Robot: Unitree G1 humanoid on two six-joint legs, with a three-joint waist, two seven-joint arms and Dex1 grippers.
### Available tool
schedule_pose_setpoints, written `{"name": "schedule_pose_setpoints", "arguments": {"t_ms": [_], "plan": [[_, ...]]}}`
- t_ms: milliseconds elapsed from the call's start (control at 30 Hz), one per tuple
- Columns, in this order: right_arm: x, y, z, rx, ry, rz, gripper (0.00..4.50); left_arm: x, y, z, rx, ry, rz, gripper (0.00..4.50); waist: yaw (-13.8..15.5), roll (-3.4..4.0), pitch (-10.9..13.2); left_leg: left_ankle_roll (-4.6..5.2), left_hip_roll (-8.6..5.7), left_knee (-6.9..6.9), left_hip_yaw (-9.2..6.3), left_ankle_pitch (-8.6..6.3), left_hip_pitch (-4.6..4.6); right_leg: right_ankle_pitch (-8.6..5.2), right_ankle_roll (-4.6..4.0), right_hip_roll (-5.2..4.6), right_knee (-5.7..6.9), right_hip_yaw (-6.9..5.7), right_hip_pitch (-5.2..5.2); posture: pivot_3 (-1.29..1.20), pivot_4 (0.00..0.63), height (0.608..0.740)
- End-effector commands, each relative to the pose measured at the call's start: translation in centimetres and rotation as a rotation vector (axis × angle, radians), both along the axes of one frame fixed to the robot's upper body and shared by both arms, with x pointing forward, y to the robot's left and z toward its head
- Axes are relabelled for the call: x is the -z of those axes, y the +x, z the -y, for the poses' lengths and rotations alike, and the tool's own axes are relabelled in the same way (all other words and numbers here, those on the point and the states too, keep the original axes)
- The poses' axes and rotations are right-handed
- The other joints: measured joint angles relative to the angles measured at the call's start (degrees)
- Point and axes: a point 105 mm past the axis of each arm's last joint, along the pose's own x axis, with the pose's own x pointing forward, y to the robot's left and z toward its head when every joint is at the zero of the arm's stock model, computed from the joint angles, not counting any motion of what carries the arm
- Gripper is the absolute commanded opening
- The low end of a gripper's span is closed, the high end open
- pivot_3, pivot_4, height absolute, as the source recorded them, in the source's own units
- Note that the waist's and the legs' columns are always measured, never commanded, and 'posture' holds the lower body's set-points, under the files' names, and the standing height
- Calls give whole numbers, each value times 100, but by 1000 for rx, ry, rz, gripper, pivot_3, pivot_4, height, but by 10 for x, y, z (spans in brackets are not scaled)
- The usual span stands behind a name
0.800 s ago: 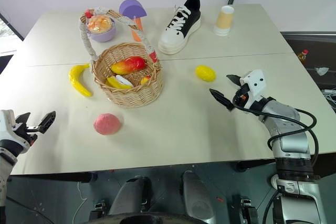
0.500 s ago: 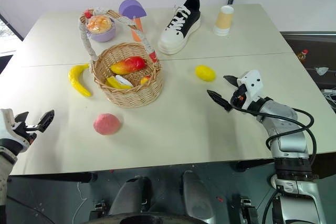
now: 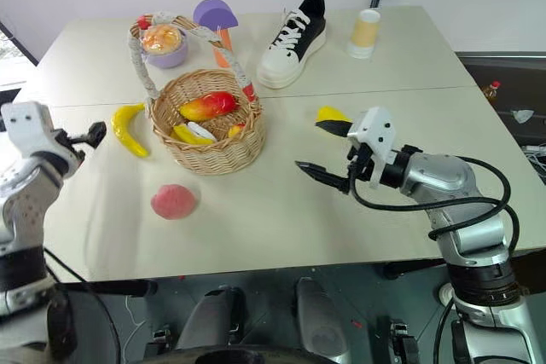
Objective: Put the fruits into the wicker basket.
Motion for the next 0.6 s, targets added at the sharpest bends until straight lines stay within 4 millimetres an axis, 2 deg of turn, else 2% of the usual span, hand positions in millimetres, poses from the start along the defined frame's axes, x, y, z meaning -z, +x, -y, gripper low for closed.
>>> {"name": "schedule_pose_setpoints", "arguments": {"t_ms": [33, 167, 333, 467, 600], "plan": [[-19, -16, -21, -103, -10, 67, 4431, -1, 19, 6, -43, 25, -49, 4500, 3, -1, 0, 0, 0, 0, 0, 0, 0, 0, 0, 0, -1, 0, 0, 0, 150, 740], [-28, -24, -35, -140, 4, 103, 4431, 4, 40, 18, -49, -48, -117, 4500, 17, -4, 1, -1, -2, 1, -2, 0, -2, 0, 0, -2, 1, -3, 0, 0, 150, 740], [-26, -29, -41, -148, 14, 100, 4431, 16, 54, 25, -80, -60, -231, 4500, 8, -6, 1, -1, -2, 0, -4, 0, -4, 0, 0, -2, -1, -5, -1, 0, 150, 740], [-21, -30, -44, -146, 10, 95, 4431, 28, 58, 27, -116, -59, -339, 4500, 21, -8, 0, -2, -3, 1, -4, 1, -4, 0, 0, -5, 1, -7, -1, 0, 150, 740], [-21, -29, -45, -137, 11, 100, 4431, 35, 59, 27, -132, -97, -371, 4500, 18, -8, 0, -2, -4, 2, -4, 1, -4, 0, 1, -7, 2, -7, -1, 0, 150, 740]]}}
